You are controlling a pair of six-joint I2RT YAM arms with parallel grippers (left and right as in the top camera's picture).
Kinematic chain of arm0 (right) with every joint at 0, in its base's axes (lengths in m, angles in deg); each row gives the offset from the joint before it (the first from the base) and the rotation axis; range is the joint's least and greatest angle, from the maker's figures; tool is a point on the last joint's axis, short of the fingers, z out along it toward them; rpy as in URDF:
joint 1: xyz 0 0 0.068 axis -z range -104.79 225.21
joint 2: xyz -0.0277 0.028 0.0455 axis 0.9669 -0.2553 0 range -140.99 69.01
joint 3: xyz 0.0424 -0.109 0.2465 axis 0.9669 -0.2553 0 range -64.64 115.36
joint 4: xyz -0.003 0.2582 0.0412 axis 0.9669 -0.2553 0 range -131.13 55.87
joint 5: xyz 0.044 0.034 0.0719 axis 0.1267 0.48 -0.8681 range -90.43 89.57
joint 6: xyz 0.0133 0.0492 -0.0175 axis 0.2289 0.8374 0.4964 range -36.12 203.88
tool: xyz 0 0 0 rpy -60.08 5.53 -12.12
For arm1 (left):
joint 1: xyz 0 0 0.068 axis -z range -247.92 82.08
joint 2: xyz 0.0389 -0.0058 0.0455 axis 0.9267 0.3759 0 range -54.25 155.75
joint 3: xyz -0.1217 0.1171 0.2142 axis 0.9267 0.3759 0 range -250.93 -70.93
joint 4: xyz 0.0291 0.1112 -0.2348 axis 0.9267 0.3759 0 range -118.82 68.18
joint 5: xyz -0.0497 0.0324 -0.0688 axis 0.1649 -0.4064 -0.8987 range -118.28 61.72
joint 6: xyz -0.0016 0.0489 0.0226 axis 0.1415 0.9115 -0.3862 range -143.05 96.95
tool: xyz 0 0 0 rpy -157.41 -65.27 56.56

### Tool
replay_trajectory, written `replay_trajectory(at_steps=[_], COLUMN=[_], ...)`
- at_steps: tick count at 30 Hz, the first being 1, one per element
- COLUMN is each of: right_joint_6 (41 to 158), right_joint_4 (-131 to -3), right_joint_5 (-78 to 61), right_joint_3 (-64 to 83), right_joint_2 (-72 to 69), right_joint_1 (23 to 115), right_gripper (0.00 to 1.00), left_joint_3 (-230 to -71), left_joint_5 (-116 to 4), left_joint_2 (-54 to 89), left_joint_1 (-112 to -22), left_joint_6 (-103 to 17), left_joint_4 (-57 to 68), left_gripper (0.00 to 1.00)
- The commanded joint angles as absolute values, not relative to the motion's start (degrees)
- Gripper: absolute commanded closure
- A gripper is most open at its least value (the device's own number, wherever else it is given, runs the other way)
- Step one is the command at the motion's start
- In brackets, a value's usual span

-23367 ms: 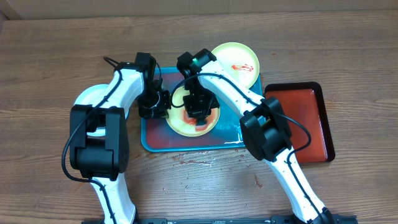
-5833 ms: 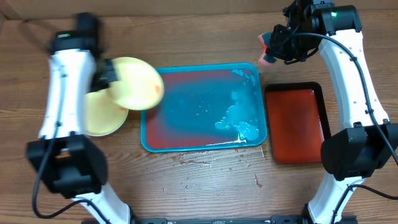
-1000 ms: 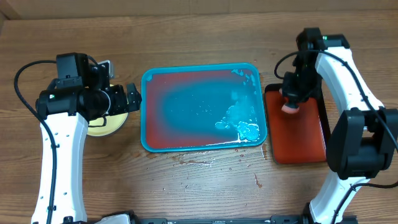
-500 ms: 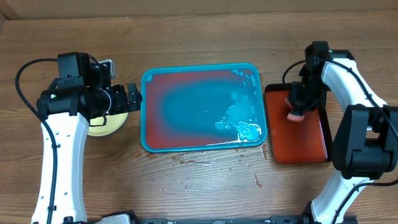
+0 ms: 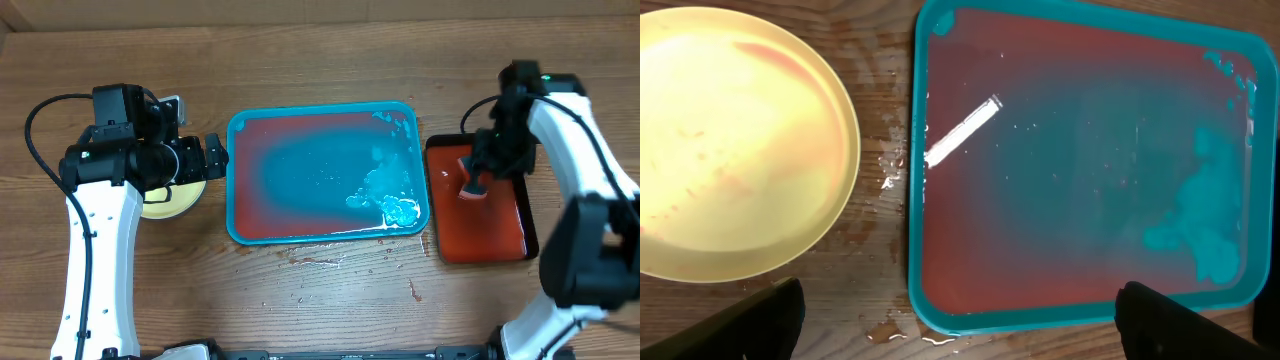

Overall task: Clean dirty plates on tray and stack at the side
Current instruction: 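Lower the sponge with the right gripper onto the red tray, then open the right gripper to release the sponge and lift away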

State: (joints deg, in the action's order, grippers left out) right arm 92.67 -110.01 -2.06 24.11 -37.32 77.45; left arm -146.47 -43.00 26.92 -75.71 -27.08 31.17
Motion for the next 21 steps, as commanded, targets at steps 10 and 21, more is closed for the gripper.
replay_trajectory(at_steps=[10, 21], right_joint_6=[94.38, 94.33], right_joint_4=[-111.41, -111.45], right_joint_5=[-10.43, -15.33], right_joint_3=[27.8, 27.8], right_joint_2=[-9.23, -0.47], right_joint_1=[76.66, 76.66], right_gripper=[0.0, 0.0], left_joint_3=[-146.41, -146.41], left_joint_5=[-42.69, -42.69], left_joint_2=[26.74, 26.74], left_joint_1=[-75.3, -75.3], left_joint_6=[-25.79, -25.79], left_joint_4=[30.95, 30.95], left_gripper=[0.0, 0.0])
